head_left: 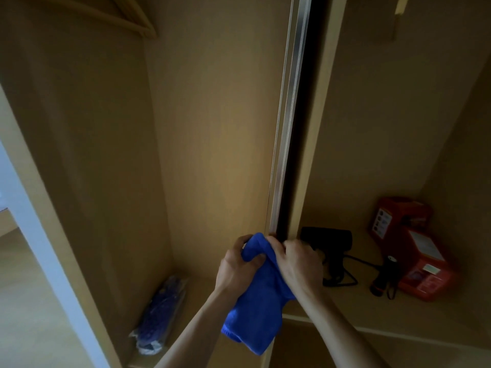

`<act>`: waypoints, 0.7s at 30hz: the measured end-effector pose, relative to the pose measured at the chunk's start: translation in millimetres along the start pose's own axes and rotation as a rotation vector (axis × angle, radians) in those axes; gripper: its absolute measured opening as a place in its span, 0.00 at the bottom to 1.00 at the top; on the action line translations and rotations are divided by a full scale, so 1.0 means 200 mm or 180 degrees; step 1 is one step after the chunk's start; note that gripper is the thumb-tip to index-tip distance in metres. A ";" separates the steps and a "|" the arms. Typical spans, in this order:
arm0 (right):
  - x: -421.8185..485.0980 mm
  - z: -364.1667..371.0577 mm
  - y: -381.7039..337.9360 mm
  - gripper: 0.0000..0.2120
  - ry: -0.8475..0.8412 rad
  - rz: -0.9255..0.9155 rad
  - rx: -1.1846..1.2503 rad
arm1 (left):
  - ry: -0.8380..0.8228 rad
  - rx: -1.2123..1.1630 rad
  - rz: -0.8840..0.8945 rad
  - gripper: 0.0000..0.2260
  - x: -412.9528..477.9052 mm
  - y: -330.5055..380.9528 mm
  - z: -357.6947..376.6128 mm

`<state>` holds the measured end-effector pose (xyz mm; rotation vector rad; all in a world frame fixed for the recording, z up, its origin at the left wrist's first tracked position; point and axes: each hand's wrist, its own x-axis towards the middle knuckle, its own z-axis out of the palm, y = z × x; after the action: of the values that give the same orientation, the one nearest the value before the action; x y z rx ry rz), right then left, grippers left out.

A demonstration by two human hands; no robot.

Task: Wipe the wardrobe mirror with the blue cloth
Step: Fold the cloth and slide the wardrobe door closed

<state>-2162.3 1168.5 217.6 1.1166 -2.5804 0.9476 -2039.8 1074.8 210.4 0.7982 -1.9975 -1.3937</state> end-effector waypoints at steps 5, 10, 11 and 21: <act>-0.11 0.08 0.04 0.31 -0.0662 0.0134 0.0962 | 0.0051 -0.0230 -0.0144 0.22 -0.13 -0.09 -0.04; -0.18 0.17 0.00 0.30 -0.1341 0.0124 0.1561 | 0.0365 -0.0494 -0.0466 0.08 -0.22 -0.14 -0.16; -0.19 0.18 -0.02 0.28 -0.1479 0.0109 0.1608 | 0.0408 -0.0568 -0.0473 0.07 -0.24 -0.14 -0.19; -0.29 0.27 -0.46 0.39 -0.2597 -0.0044 0.2677 | 0.1042 -0.1385 -0.0647 0.10 -0.55 -0.19 -0.68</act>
<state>-2051.6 1121.8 197.6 2.0715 -2.7327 2.0230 -1861.4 1063.8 201.0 0.9681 -1.3320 -1.6148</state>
